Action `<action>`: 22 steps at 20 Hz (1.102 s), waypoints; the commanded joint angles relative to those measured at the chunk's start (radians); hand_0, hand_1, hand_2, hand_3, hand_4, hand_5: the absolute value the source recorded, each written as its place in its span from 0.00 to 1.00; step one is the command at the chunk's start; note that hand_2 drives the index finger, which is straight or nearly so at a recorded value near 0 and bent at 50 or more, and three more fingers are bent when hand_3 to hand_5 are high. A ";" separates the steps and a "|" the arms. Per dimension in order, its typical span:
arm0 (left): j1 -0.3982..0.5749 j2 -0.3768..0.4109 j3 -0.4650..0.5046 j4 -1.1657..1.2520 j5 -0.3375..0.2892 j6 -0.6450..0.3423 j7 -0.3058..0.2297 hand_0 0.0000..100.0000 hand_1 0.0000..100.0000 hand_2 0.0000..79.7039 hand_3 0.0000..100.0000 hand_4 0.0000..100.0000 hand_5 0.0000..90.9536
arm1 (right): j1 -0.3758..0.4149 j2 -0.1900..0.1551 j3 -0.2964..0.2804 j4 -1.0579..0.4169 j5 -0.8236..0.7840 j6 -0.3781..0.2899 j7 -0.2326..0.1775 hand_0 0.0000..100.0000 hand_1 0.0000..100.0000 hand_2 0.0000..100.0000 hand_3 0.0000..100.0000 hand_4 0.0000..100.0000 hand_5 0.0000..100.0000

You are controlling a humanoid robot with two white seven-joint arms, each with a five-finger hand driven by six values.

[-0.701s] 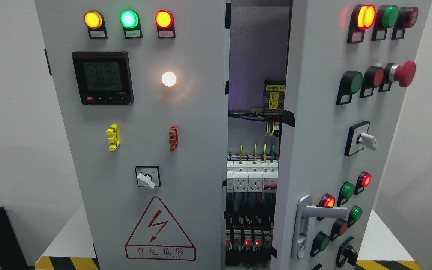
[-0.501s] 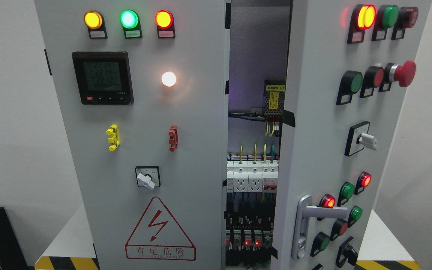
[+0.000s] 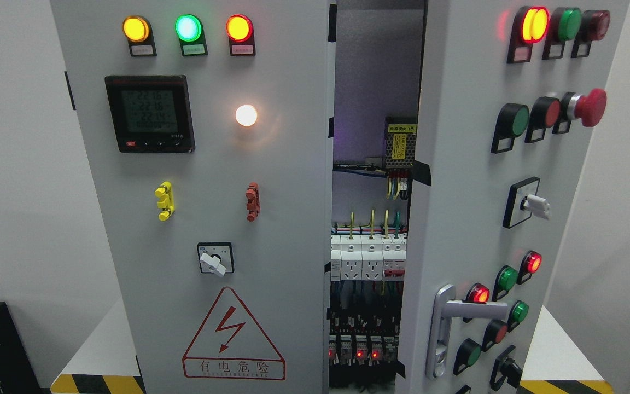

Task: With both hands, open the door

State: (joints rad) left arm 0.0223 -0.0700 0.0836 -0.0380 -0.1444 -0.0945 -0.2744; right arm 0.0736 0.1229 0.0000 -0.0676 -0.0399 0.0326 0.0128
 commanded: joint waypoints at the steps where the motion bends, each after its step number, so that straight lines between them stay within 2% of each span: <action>1: 0.091 0.193 -0.021 -0.321 0.280 -0.014 -0.207 0.00 0.00 0.00 0.00 0.00 0.00 | 0.000 0.000 -0.014 0.000 0.000 0.000 -0.001 0.00 0.00 0.00 0.00 0.00 0.00; 2: 0.112 0.291 -0.037 -0.432 0.401 -0.014 -0.248 0.00 0.00 0.00 0.00 0.00 0.00 | 0.000 0.000 -0.014 0.000 0.000 0.000 -0.001 0.00 0.00 0.00 0.00 0.00 0.00; 3: 0.129 0.393 -0.060 -0.547 0.551 -0.007 -0.305 0.00 0.00 0.00 0.00 0.00 0.00 | 0.000 0.000 -0.014 0.000 0.000 0.000 -0.001 0.00 0.00 0.00 0.00 0.00 0.00; 4: 0.158 0.486 -0.091 -0.665 0.721 -0.002 -0.366 0.00 0.00 0.00 0.00 0.00 0.00 | 0.000 0.000 -0.014 0.000 0.000 0.000 -0.001 0.00 0.00 0.00 0.00 0.00 0.00; 5: 0.201 0.597 -0.117 -0.794 0.897 -0.002 -0.405 0.00 0.00 0.00 0.00 0.00 0.00 | 0.000 0.000 -0.014 0.000 0.000 0.000 -0.001 0.00 0.00 0.00 0.00 0.00 0.00; 7: 0.287 0.946 -0.130 -1.038 1.258 -0.002 -0.416 0.00 0.00 0.00 0.00 0.00 0.00 | 0.000 0.000 -0.014 0.000 0.000 0.000 -0.001 0.00 0.00 0.00 0.00 0.00 0.00; 8: 0.345 1.163 -0.116 -1.154 1.471 -0.007 -0.430 0.00 0.00 0.00 0.00 0.00 0.00 | 0.000 0.000 -0.014 0.000 0.000 0.000 -0.001 0.00 0.00 0.00 0.00 0.00 0.00; 9: 0.369 1.287 -0.113 -1.202 1.587 -0.007 -0.454 0.00 0.00 0.00 0.00 0.00 0.00 | 0.000 0.000 -0.014 0.000 0.000 0.000 -0.001 0.00 0.00 0.00 0.00 0.00 0.00; 10: 0.376 1.420 -0.110 -1.224 1.706 -0.010 -0.509 0.00 0.00 0.00 0.00 0.00 0.00 | 0.000 0.000 -0.014 0.000 0.000 0.000 -0.001 0.00 0.00 0.00 0.00 0.00 0.00; 11: 0.375 1.519 -0.110 -1.217 1.782 -0.010 -0.587 0.00 0.00 0.00 0.00 0.00 0.00 | 0.000 0.000 -0.014 0.000 0.000 0.000 -0.001 0.00 0.00 0.00 0.00 0.00 0.00; 12: 0.372 1.571 -0.101 -1.203 1.805 -0.013 -0.682 0.00 0.00 0.00 0.00 0.00 0.00 | 0.000 0.000 -0.014 0.000 0.000 0.000 -0.001 0.00 0.00 0.00 0.00 0.00 0.00; 13: 0.360 1.585 -0.066 -1.200 1.804 -0.013 -0.772 0.00 0.00 0.00 0.00 0.00 0.00 | 0.000 0.000 -0.014 0.000 0.000 0.000 -0.001 0.00 0.00 0.00 0.00 0.00 0.00; 14: 0.351 1.590 -0.001 -1.200 1.804 -0.011 -0.840 0.00 0.00 0.00 0.00 0.00 0.00 | 0.000 0.000 -0.014 0.000 0.000 0.000 -0.001 0.00 0.00 0.00 0.00 0.00 0.00; 16: 0.346 1.612 0.068 -1.204 1.807 -0.007 -0.899 0.00 0.00 0.00 0.00 0.00 0.00 | 0.000 0.000 -0.014 0.000 0.000 0.000 -0.001 0.00 0.00 0.00 0.00 0.00 0.00; 19: 0.317 1.644 0.120 -1.217 1.815 0.001 -0.940 0.00 0.00 0.00 0.00 0.00 0.00 | 0.000 0.000 -0.014 0.000 0.000 0.000 -0.001 0.00 0.00 0.00 0.00 0.00 0.00; 20: 0.253 1.658 0.101 -1.217 1.812 0.010 -0.945 0.00 0.00 0.00 0.00 0.00 0.00 | 0.000 0.000 -0.014 0.000 0.000 0.000 -0.001 0.00 0.00 0.00 0.00 0.00 0.00; 22: 0.051 1.662 -0.051 -1.226 1.806 0.060 -0.945 0.00 0.00 0.00 0.00 0.00 0.00 | 0.000 0.000 -0.014 0.000 0.000 0.000 -0.001 0.00 0.00 0.00 0.00 0.00 0.00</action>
State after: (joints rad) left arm 0.2863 1.1610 0.0890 -1.0162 1.5677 -0.0794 -1.1950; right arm 0.0736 0.1227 0.0000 -0.0674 -0.0399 0.0326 0.0123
